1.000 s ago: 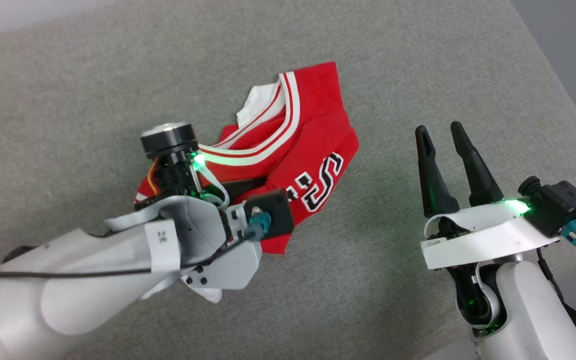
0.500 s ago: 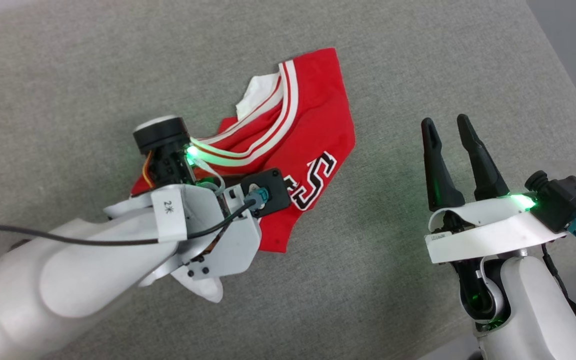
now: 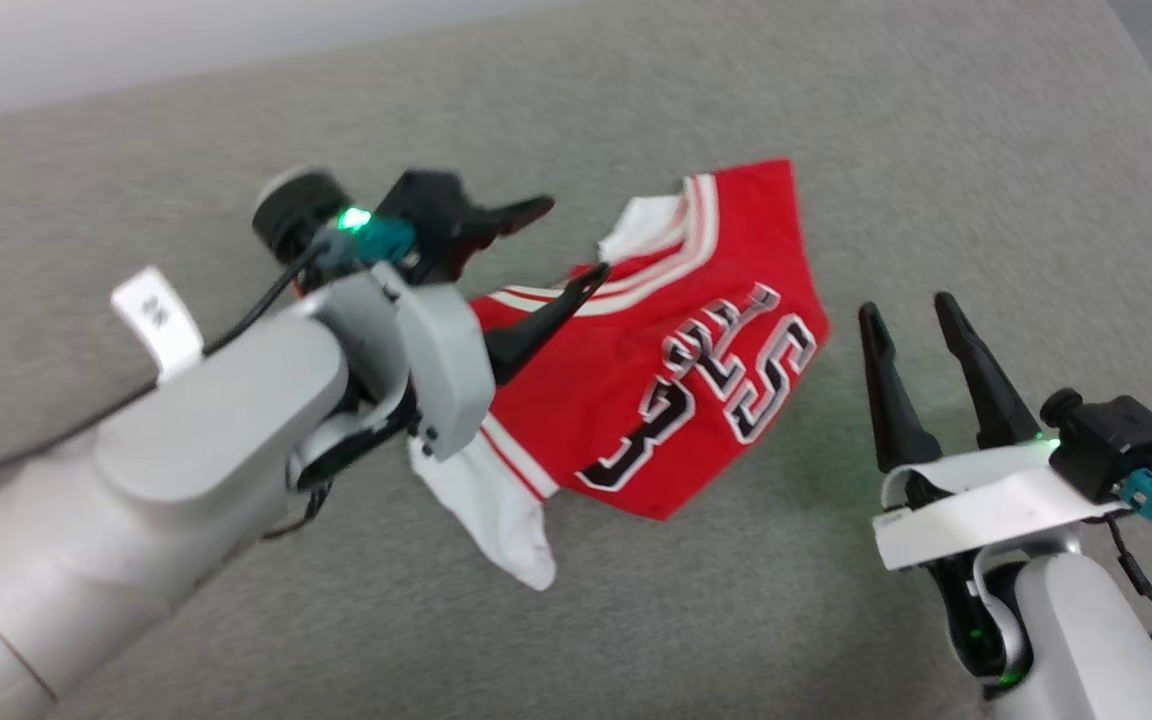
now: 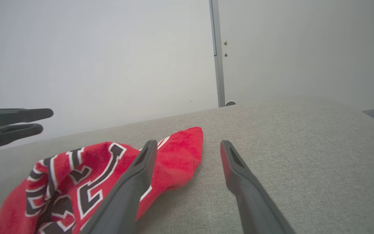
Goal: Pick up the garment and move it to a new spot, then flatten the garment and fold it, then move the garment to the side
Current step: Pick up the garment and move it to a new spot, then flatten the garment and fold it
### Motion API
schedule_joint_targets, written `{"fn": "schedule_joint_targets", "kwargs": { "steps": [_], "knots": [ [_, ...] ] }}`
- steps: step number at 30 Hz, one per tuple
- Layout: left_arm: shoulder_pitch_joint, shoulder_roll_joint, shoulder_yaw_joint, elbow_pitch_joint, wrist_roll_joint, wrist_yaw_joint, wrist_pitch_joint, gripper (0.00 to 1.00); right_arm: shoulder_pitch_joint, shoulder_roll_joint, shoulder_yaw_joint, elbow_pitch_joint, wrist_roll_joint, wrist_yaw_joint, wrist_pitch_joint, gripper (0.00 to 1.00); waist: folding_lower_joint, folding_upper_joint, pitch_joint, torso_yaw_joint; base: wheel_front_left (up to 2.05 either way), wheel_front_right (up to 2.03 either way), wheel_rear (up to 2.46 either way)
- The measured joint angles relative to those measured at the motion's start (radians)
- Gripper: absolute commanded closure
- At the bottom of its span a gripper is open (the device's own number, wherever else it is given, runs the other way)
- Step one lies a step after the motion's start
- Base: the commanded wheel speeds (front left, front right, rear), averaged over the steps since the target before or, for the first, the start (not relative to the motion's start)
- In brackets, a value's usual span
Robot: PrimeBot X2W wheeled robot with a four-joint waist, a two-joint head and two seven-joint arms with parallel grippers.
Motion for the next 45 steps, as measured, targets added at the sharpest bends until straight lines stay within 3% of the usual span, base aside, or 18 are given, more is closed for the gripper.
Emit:
{"fn": "schedule_joint_targets", "kwargs": {
  "steps": [8, 11, 14, 23, 31, 37, 45],
  "knots": [
    [0.194, 0.013, 0.032, 0.159, -0.179, 0.0, -0.152, 0.0, 0.061, -0.063, -0.001, 0.041, -0.01, 0.0, 0.0, 0.0, 0.0, 0.0, -0.095, 0.11, 0.0, 0.0, 0.0],
    [0.288, 0.01, 0.111, 0.225, -0.256, 0.0, -0.166, 0.0, 0.088, -0.098, -0.008, 0.057, -0.012, 0.0, 0.0, 0.0, 0.0, 0.0, -0.128, 0.154, 0.0, 0.0, 0.0],
    [0.38, 0.006, 0.275, 0.246, -0.267, 0.0, -0.17, 0.0, 0.104, -0.123, -0.02, 0.064, -0.01, 0.0, 0.0, 0.0, 0.0, 0.0, -0.157, 0.197, 0.0, 0.0, 0.0],
    [0.712, -0.035, 0.692, 0.252, -0.041, 0.017, -0.17, 0.0, 0.202, -0.161, -0.045, 0.076, -0.001, 0.0, 0.0, 0.0, 0.0, 0.0, -0.239, 0.301, 0.0, 0.0, 0.0],
    [0.963, -0.099, 1.006, 0.1, 0.193, 0.046, -0.17, 0.0, 0.255, -0.163, -0.091, 0.067, 0.003, 0.0, 0.0, 0.0, 0.0001, 0.0, -0.305, 0.34, 0.0, 0.0, 0.0],
    [1.101, -0.151, 1.132, -0.063, 0.368, 0.073, -0.17, 0.0, 0.26, -0.16, -0.125, 0.044, 0.003, 0.0, 0.0, 0.0, 0.0, 0.0, -0.326, 0.34, 0.0, 0.0, 0.0],
    [1.193, -0.201, 1.201, -0.226, 0.475, 0.077, -0.17, 0.0, 0.258, -0.136, -0.146, 0.003, 0.011, 0.0, 0.0, 0.0, 0.0, 0.0, -0.34, 0.322, 0.0, 0.0, 0.0]
  ]
}}
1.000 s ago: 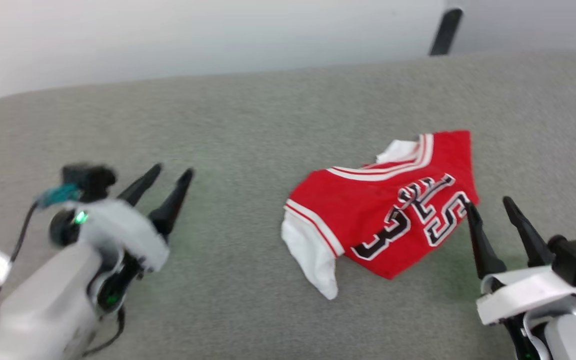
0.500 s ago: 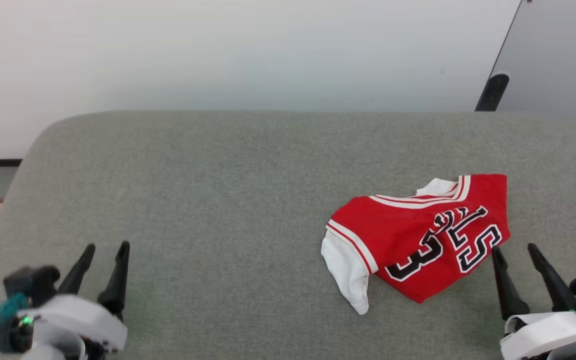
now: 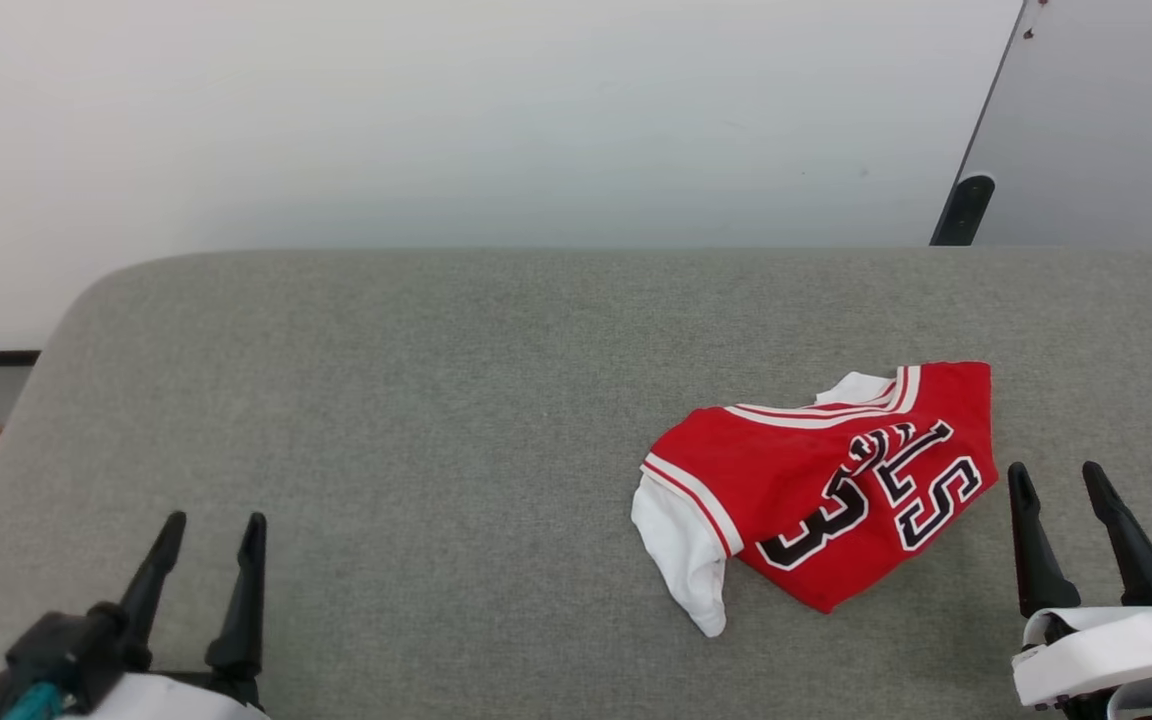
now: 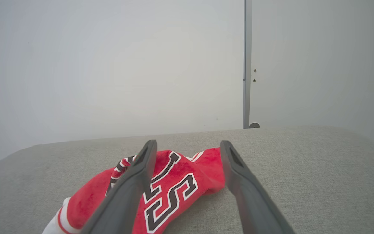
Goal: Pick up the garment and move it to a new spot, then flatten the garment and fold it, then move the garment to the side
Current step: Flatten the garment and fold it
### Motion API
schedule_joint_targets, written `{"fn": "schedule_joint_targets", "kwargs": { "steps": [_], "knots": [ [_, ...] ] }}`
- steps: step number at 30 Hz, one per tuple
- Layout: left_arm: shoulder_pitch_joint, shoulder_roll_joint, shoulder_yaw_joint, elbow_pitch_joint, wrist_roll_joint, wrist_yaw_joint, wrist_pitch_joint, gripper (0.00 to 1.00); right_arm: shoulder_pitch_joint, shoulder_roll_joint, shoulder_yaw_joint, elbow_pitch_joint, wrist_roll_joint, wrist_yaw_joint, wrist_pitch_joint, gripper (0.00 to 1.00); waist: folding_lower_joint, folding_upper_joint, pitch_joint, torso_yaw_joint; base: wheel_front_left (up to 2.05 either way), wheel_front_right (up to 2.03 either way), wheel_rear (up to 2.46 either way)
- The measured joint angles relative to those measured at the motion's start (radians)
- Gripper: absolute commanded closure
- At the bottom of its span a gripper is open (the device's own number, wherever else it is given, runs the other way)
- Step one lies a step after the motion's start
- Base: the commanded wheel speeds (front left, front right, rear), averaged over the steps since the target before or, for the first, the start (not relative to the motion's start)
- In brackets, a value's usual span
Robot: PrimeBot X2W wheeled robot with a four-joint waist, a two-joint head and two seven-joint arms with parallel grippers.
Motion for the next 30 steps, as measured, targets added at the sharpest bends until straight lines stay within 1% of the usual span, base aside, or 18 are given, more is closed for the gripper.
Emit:
{"fn": "schedule_joint_targets", "kwargs": {
  "steps": [5, 11, 21, 28, 30],
  "knots": [
    [0.051, -0.043, 0.0, -0.017, 0.009, 0.001, 0.0, 0.0, 0.004, 0.01, 0.012, 0.007, -0.001, 0.0, 0.0, 0.0, 0.0, 0.0, -0.002, -0.01, 0.0, 0.0, 0.0],
    [0.066, -0.071, 0.004, 0.002, 0.02, -0.006, 0.0, 0.0, 0.005, 0.017, 0.016, 0.016, -0.01, 0.0, 0.0, 0.0, 0.0, 0.0, 0.003, -0.017, 0.0, 0.0, 0.0],
    [0.066, -0.074, 0.021, 0.002, 0.034, -0.013, 0.0, 0.0, 0.004, 0.023, 0.015, 0.014, -0.011, 0.0, 0.0, 0.0, 0.0, 0.0, 0.003, -0.02, 0.0, 0.0, 0.0],
    [0.066, -0.082, 0.012, 0.002, 0.039, -0.016, 0.0, 0.0, 0.004, 0.034, 0.017, 0.015, -0.011, 0.0, 0.0, 0.0, 0.0, 0.0, 0.0, -0.026, 0.0, 0.0, 0.0],
    [0.062, -0.09, -0.002, 0.002, 0.03, -0.026, 0.005, 0.0, 0.004, 0.04, 0.018, 0.013, -0.01, 0.0, 0.0, 0.0, 0.0, 0.0, 0.001, -0.031, 0.0, 0.0, 0.0]
  ]
}}
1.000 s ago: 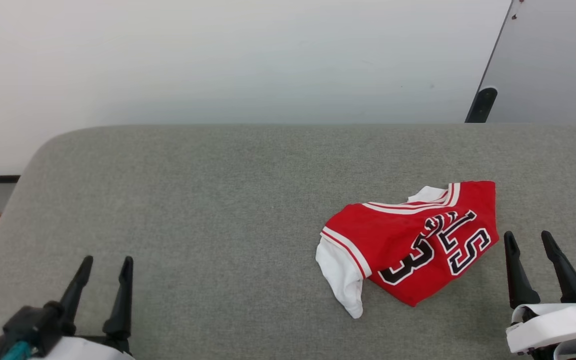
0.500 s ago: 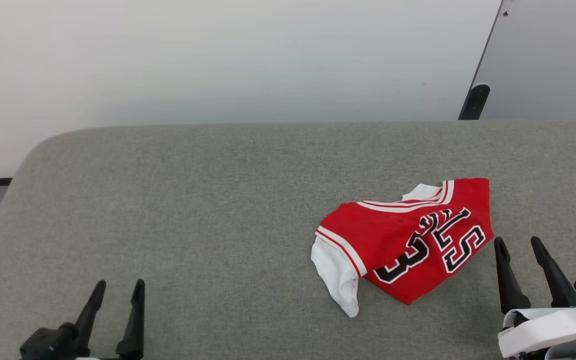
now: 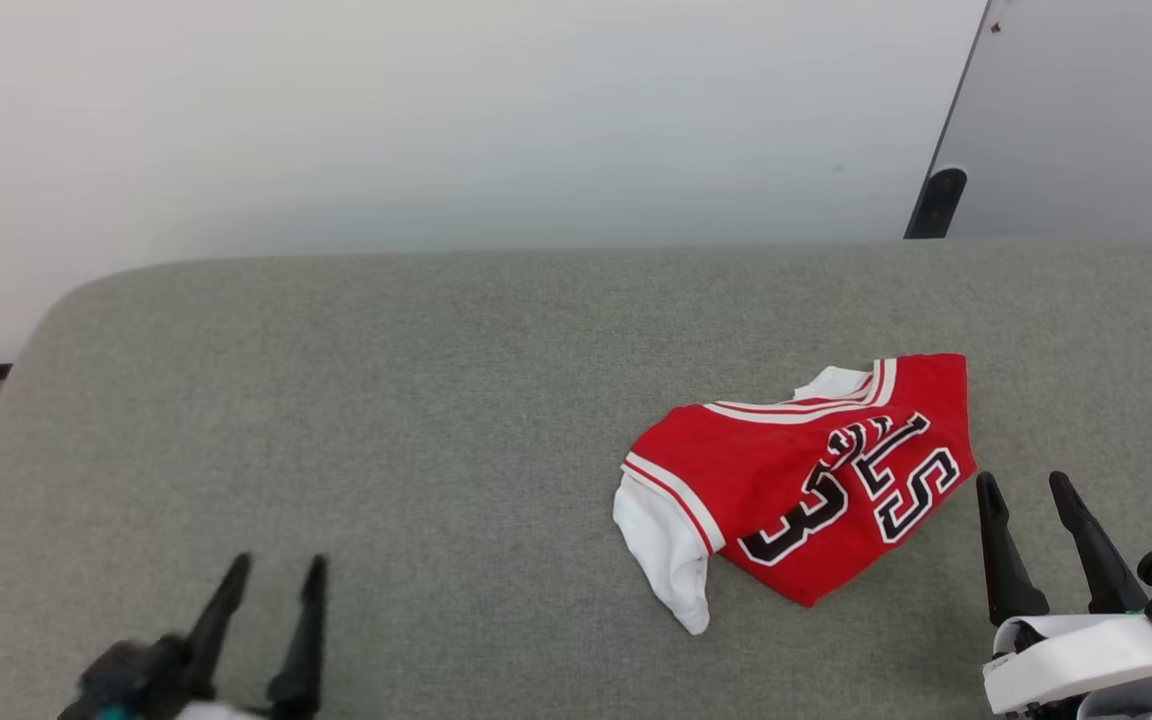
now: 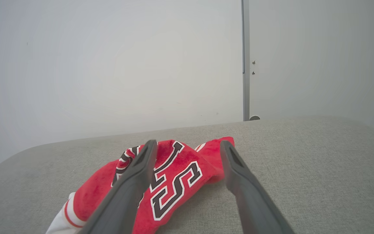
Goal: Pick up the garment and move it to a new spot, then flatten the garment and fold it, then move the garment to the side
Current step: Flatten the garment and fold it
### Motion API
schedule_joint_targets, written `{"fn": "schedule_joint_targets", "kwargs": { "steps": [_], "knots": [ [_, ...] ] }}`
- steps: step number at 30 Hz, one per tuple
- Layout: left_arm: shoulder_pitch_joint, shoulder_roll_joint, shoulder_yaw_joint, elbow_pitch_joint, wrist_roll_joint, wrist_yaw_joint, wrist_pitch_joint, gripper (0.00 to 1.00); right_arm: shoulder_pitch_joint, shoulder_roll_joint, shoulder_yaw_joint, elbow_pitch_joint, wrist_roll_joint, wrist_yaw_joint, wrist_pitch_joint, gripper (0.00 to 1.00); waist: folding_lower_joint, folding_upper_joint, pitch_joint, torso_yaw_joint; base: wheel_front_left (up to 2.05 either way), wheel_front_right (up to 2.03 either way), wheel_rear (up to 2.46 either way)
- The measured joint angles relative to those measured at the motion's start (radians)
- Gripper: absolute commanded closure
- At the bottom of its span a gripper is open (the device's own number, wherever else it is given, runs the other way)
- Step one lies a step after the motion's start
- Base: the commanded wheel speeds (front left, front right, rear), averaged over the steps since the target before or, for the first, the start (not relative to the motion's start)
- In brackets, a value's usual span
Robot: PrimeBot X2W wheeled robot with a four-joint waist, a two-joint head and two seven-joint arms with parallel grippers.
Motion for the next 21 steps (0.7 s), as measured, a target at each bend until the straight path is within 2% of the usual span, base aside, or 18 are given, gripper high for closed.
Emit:
{"fn": "schedule_joint_targets", "kwargs": {
  "steps": [3, 8, 9, 11, 13, 21],
  "knots": [
    [-0.052, 0.02, -0.049, 0.001, 0.009, -0.018, 0.042, 0.0, -0.001, 0.002, -0.001, -0.009, 0.001, 0.0, 0.0, 0.0, 0.0001, 0.0, 0.01, -0.007, 0.0, 0.0, 0.0],
    [-0.279, 0.088, -0.145, 0.028, -0.006, -0.044, 0.172, 0.0, -0.019, 0.005, 0.004, -0.016, 0.002, 0.0, 0.0, 0.0, 0.0, 0.0, 0.034, -0.02, 0.0, 0.0, 0.0],
    [-0.377, 0.111, -0.205, 0.064, -0.047, -0.045, 0.266, 0.0, -0.04, 0.007, 0.007, -0.023, 0.002, 0.0, 0.0, 0.0, 0.0, 0.0, 0.051, -0.027, 0.0, 0.0, 0.0],
    [-0.48, 0.151, -0.308, 0.089, -0.075, -0.05, 0.357, 0.0, -0.06, 0.01, 0.008, -0.028, 0.0, 0.0, 0.0, 0.0, 0.0, 0.0, 0.073, -0.036, 0.0, 0.0, 0.0],
    [-0.581, 0.177, -0.407, 0.124, -0.151, -0.05, 0.465, 0.0, -0.076, 0.016, 0.009, -0.029, 0.0, 0.0, 0.0, 0.0, 0.0001, 0.0, 0.097, -0.045, 0.0, 0.0, 0.0],
    [-0.852, 0.239, -0.675, 0.266, -0.432, -0.051, 0.801, 0.0, -0.123, 0.053, 0.005, -0.028, -0.009, 0.0, 0.0, 0.0, 0.0, 0.0, 0.192, -0.101, 0.0, 0.0, 0.0]
  ]
}}
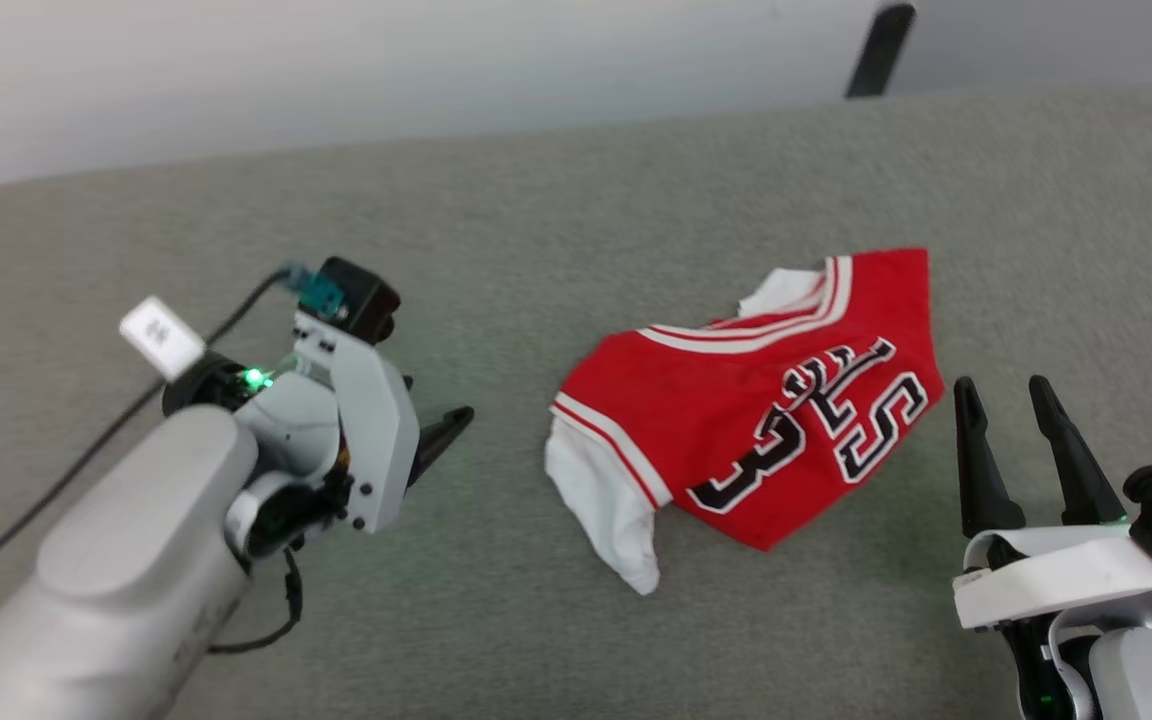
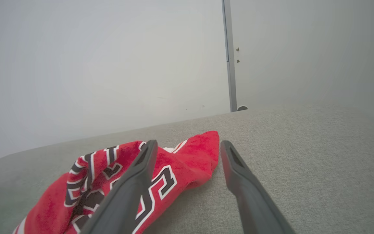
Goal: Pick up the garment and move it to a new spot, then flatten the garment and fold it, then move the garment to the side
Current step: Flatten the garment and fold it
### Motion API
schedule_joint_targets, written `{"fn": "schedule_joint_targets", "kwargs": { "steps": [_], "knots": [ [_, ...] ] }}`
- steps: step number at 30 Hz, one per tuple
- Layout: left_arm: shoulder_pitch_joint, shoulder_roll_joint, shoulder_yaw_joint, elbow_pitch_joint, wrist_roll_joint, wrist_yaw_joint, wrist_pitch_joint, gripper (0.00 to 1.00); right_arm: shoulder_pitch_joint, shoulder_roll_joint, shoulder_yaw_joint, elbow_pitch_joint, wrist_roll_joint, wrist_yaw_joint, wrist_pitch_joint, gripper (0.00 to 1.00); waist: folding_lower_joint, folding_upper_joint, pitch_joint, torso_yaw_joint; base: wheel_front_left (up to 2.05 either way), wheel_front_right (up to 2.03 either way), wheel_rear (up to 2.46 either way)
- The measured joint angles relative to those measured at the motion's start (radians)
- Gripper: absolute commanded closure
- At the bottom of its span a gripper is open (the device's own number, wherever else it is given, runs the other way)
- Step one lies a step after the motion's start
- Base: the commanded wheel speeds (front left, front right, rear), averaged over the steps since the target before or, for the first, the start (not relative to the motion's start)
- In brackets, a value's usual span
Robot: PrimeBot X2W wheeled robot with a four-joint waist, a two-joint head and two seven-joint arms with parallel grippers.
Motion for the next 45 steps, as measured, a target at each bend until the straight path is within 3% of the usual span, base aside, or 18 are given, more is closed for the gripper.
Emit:
{"fn": "schedule_joint_targets", "kwargs": {
  "steps": [6, 17, 18, 19, 21, 30, 31, 37, 45],
  "knots": [
    [-0.08, -0.01, -0.072, 0.041, -0.19, 0.0, 0.148, 0.0, -0.017, 0.016, -0.006, -0.002, 0.0, 0.0, 0.0, 0.0, 0.0, 0.0, 0.05, -0.057, 0.0, 0.0, 0.0],
    [-0.111, -0.012, -0.174, 0.059, -0.309, 0.0, 0.163, 0.0, -0.028, 0.034, -0.002, -0.002, 0.0, 0.0, 0.0, 0.0, 0.0, 0.0, 0.11, -0.123, 0.0, 0.0, 0.0],
    [-0.114, -0.013, -0.181, 0.061, -0.32, 0.0, 0.166, 0.11, -0.028, 0.034, -0.002, -0.002, 0.0, 0.0, 0.0, 0.0, 0.0001, 0.0, 0.113, -0.126, 0.0, 0.0, 0.0],
    [-0.12, -0.012, -0.19, 0.062, -0.323, 0.0, 0.168, 0.48, -0.029, 0.034, -0.003, -0.002, 0.0, 0.0, 0.0, 0.0, 0.0001, 0.0, 0.116, -0.128, 0.0, 0.0, 0.0],
    [-0.128, -0.012, -0.201, 0.065, -0.344, 0.0, 0.169, 1.0, -0.036, 0.034, -0.003, -0.002, 0.0, 0.0, 0.0, 0.0, 0.0001, -0.0001, 0.121, -0.13, 0.0, 0.0, 0.0],
    [-0.163, 0.024, -0.247, 0.085, -0.36, -0.001, 0.128, 1.0, -0.037, 0.035, -0.007, 0.002, -0.004, 0.0, 0.0, 0.0, 0.0, -0.0001, 0.114, -0.111, 0.0, 0.0, 0.0],
    [-0.191, 0.07, -0.239, 0.107, -0.346, -0.001, 0.102, 1.0, -0.037, 0.036, -0.005, 0.004, -0.004, 0.0, 0.0, 0.0, 0.0001, 0.0, 0.109, -0.104, 0.0, 0.0, 0.0],
    [-0.26, 0.18, -0.231, 0.158, -0.302, 0.0, 0.088, 1.0, -0.027, 0.036, -0.004, 0.004, -0.006, 0.0, 0.0, 0.0, 0.0, 0.0, 0.091, -0.087, 0.0, 0.0, 0.0],
    [-0.309, 0.238, -0.235, 0.213, -0.257, 0.008, 0.11, 1.0, -0.024, 0.032, 0.002, 0.003, -0.005, 0.0, 0.0, 0.0, 0.0, -0.0001, 0.092, -0.086, 0.0, 0.0, 0.0]
  ]
}}
